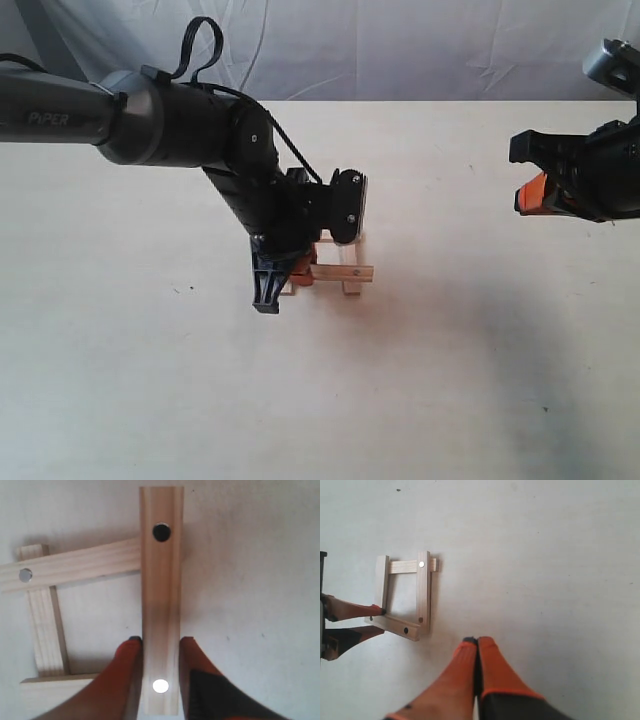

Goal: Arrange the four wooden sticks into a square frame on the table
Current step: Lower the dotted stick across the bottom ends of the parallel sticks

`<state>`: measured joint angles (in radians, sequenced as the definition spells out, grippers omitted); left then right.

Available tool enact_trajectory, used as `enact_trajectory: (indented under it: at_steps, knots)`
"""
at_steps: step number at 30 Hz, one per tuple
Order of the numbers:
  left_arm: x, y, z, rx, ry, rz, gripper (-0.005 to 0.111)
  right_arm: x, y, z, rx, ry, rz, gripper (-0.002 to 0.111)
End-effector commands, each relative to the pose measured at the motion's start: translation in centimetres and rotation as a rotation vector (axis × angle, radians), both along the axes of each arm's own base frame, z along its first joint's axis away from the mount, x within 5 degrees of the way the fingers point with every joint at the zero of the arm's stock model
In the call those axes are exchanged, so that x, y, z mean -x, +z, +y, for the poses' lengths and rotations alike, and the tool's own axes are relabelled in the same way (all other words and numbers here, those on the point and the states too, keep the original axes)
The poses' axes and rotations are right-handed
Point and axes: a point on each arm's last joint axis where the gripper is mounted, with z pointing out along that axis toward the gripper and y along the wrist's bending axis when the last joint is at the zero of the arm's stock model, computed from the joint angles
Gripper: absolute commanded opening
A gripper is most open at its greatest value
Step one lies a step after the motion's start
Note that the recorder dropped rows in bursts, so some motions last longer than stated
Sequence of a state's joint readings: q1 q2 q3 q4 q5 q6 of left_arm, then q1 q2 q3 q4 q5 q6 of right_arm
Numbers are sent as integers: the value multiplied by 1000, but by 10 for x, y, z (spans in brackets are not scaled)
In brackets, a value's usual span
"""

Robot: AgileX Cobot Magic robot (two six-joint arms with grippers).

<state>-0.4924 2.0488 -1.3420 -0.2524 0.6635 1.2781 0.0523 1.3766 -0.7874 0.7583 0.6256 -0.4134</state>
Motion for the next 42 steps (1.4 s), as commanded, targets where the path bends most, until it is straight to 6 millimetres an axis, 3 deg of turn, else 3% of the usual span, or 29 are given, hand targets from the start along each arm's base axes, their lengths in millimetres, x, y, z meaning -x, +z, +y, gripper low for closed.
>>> enact_trajectory:
  at_steps: [1,21,33,42]
  knots:
    - [0,0,-2,-4,24,5,0,1,0,-1,1,-8,-7,0]
    - [-3,-10,-4,20,112,17,0,1,0,-1,1,-8,-7,0]
    - [-3,-10,-1,-14,102,13,34,1,0,-2,2,-11,-11,0]
    - [-2,-6,0,-20,94,5,37,0,0,-2,5,-16,-17,0]
